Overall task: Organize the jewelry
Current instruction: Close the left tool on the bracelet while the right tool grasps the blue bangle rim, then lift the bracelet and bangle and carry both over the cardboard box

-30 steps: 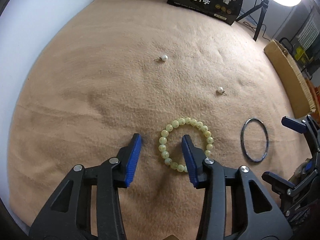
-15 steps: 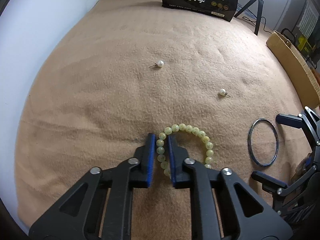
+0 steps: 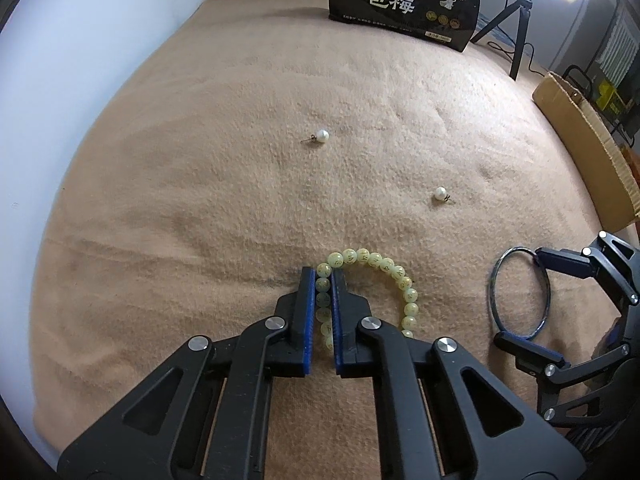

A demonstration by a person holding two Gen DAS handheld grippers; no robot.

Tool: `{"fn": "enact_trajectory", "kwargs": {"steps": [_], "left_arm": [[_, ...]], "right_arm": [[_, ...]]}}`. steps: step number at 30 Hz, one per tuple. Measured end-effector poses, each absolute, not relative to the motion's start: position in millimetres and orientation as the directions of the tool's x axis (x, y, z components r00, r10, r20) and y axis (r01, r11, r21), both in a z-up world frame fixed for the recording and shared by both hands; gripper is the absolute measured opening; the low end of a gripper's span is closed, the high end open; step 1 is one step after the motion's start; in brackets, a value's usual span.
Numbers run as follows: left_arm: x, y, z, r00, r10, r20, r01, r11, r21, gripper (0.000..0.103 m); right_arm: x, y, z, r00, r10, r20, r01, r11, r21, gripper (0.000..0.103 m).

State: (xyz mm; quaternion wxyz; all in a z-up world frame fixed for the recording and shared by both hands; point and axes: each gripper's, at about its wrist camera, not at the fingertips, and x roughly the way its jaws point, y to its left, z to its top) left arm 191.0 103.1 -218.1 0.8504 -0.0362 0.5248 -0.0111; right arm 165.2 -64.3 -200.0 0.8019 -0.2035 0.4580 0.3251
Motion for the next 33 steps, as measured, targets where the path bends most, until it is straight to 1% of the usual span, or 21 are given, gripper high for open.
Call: {"fn": "enact_trajectory", "kwargs": {"steps": [15,21,33], "left_arm": [[187.1,85.5,-163.9,0.548,-0.120,-0.828,0.005,0.990,-0.140,0.005],[187.6,70.6,-142.4,0.588,-0.137,-0.797,0.039,0.989,-0.141,0.005],[193.5,50.3,-119.2,0.619,-0.189,-0.762,0.072,0.980,-0.184,0.005]], "right_arm": [[171.4,-87.8,-162.6,0.430,0.374,-0.822,-0.656,0.755,0.000,0.074],[168.3,-106.0,-143.8,0.476,0.376,-0.795,-0.627,0.779,-0.007,0.074],[168.6,-151.3,-118.2,0.536,0.368,-0.760,-0.557,0.831,0.010,0.074]]}}
